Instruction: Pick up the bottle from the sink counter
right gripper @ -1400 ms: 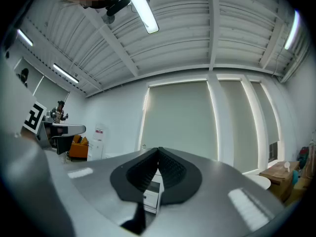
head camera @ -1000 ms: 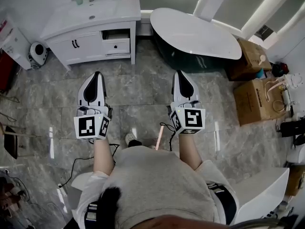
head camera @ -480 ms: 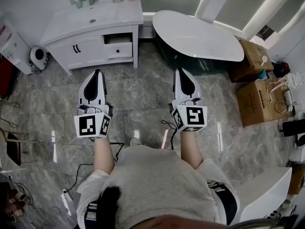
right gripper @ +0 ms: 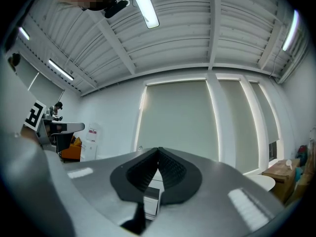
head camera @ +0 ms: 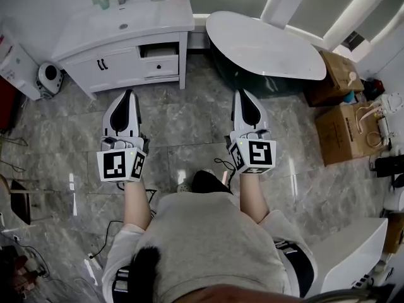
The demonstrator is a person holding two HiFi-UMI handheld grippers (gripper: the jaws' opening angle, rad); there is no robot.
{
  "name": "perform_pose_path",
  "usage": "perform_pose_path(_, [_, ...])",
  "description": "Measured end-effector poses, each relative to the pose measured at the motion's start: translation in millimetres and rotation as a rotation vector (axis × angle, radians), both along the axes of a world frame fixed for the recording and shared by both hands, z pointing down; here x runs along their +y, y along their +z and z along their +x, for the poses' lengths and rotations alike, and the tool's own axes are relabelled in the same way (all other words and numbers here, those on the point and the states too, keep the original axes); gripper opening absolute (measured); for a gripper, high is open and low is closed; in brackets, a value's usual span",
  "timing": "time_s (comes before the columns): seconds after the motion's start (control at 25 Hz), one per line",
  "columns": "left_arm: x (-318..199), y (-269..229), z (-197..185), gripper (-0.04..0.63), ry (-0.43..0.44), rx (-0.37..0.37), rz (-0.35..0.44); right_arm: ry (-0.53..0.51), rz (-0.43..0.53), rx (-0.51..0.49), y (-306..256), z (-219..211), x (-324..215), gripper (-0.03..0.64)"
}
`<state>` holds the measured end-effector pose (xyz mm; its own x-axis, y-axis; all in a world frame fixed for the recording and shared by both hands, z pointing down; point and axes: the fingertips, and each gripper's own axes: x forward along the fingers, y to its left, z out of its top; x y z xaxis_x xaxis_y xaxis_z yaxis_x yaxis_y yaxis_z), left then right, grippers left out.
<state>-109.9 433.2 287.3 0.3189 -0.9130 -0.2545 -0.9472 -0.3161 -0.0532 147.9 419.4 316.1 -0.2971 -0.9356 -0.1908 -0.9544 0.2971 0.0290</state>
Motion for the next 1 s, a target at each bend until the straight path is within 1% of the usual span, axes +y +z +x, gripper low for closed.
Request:
perform_pose_path(0.24, [-20, 1, -13, 0.008, -0.011, 0.003, -0.002, 0.005, 0.006, 0.004, -3, -8, -23, 0.011])
perform_pose_path(0.44, [-51, 0, -18, 0.008, -0.017, 0.005, 0.008, -0.002, 0.016, -0.004, -4, -11, -58, 0.011])
perform_pose_path(0.68, [-108, 1, -24, 0.008, -0.022, 0.011, 0.007, -0.017, 0.019, -0.011, -3, -17, -122, 0.011])
perform_pose_path(1.0, [-197, -3, -31, 0.008, -0.055, 0.018, -0.006, -0.059, 0.014, -0.006, -10, -27, -218, 0.011])
